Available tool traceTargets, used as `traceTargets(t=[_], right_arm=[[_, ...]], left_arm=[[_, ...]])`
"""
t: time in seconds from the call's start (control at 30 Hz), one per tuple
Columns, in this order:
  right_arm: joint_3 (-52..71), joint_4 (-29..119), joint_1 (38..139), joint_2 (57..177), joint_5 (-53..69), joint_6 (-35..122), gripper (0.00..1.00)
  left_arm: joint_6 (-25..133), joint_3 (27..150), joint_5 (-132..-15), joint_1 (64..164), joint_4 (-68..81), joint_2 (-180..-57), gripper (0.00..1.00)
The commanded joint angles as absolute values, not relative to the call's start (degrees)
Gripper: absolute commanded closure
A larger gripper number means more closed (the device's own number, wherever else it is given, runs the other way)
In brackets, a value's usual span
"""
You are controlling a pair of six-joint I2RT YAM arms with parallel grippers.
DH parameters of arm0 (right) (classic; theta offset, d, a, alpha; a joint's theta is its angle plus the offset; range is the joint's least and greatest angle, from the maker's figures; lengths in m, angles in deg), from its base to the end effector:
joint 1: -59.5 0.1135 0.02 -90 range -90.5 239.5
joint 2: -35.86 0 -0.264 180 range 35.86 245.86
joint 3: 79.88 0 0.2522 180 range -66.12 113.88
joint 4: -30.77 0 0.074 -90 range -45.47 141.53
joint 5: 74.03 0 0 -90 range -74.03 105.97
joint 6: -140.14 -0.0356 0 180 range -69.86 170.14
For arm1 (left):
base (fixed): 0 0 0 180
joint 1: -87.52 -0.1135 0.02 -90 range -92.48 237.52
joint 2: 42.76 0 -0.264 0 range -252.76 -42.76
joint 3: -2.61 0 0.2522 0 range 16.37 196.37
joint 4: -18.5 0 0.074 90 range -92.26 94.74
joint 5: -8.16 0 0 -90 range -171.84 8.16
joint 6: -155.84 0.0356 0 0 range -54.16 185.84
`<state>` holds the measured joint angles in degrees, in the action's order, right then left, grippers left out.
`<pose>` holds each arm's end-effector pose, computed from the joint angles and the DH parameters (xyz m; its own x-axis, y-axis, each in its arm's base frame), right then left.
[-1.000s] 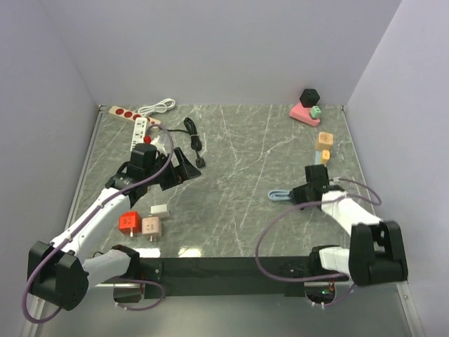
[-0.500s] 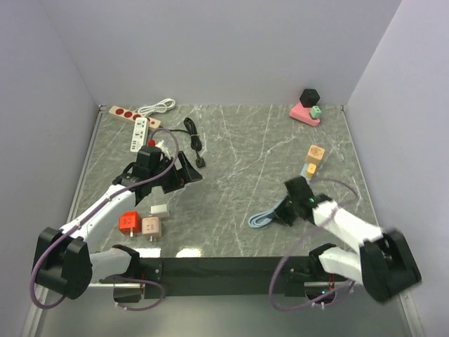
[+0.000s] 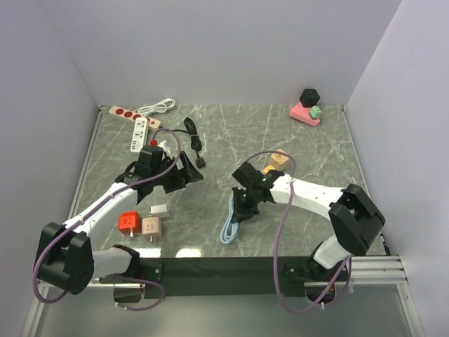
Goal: Pull the plug off the socket
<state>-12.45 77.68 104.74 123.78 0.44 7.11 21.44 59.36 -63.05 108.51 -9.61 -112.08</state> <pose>0.1962 0.2114 0.1891 -0.9915 -0.0661 -0.1122 -0.1095 0.8899 0.4429 0.2336 -0.1019 0.2354 -0.8316 -0.3904 -0.3949 -0.0206 0.7324 -0.6806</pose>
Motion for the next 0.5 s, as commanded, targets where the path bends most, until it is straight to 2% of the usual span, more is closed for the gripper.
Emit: traceTargets(t=[0.0, 0.07, 0.1, 0.13, 0.2, 0.23, 0.3, 0.33, 0.47], right_arm=[[-8.5, 82.5, 109.7, 123.8, -0.9, 11.9, 1.0], [-9.3, 82.2, 112.4, 123.9, -1.7, 11.6, 0.92], [-9.1, 82.6, 113.3, 124.1, -1.3, 11.8, 0.86], [-8.7, 83.8, 114.2, 124.5, -0.6, 12.2, 0.62], [-7.7, 85.0, 115.5, 124.2, 2.4, 11.9, 0.46], [-7.5, 85.2, 115.4, 122.4, 3.3, 11.5, 0.3], [-6.0, 86.4, 115.1, 120.2, 8.1, 10.3, 0.1], [-5.4, 87.9, 114.8, 118.2, 10.1, 10.0, 0.06], [-3.0, 89.4, 109.7, 111.2, 15.9, 7.3, 0.04]], left_arm=[[22.4, 60.9, -61.2, 108.8, -6.9, -112.6, 0.02], [22.8, 61.1, -60.9, 108.9, -6.6, -113.3, 0.02], [22.8, 61.2, -60.7, 108.9, -6.2, -114.1, 0.02], [22.8, 61.4, -60.4, 108.9, -6.0, -114.6, 0.02], [23.2, 62.2, -59.9, 109.2, -5.8, -116.1, 0.02], [23.5, 62.9, -59.8, 109.3, -5.8, -116.7, 0.02], [24.1, 63.9, -59.5, 109.8, -5.8, -118.3, 0.02], [24.4, 65.1, -59.3, 110.0, -5.9, -118.9, 0.02], [25.7, 68.3, -58.1, 111.6, -5.1, -122.0, 0.02]])
